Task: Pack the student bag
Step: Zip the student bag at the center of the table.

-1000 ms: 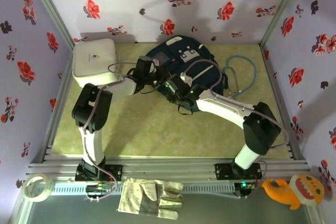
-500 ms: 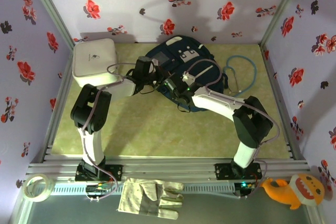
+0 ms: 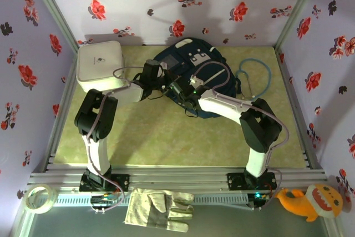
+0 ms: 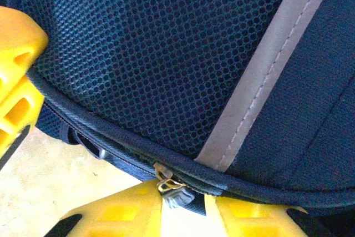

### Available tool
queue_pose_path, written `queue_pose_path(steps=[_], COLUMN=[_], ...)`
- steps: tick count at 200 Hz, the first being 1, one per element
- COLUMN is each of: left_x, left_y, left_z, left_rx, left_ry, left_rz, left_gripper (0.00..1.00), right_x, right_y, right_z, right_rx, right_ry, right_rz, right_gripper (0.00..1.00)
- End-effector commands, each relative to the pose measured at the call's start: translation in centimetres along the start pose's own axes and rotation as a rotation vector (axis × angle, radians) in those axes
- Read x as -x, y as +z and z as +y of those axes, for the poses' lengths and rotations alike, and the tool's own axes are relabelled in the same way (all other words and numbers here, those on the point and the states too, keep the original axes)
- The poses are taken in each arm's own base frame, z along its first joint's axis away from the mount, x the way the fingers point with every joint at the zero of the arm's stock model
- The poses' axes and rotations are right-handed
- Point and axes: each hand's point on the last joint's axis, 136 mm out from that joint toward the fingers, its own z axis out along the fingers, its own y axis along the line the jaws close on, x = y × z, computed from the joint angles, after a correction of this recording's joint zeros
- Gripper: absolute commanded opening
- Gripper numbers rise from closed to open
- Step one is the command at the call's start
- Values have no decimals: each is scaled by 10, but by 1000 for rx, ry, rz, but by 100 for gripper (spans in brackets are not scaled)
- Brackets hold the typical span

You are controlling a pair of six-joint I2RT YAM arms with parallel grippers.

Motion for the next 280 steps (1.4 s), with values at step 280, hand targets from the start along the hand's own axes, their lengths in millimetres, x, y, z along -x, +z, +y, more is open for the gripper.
queue_pose_path(steps=[280], left_x=[4], left_y=[-11], left_z=[-11], left_rx=[-6], left_ry=[93], left_rz=[35], left_gripper=[0], right_x=[17], right_y=[-30], right_z=[-76], right_rx=[-56], right_ry=[-241], right_rz=[2], right_gripper=[17])
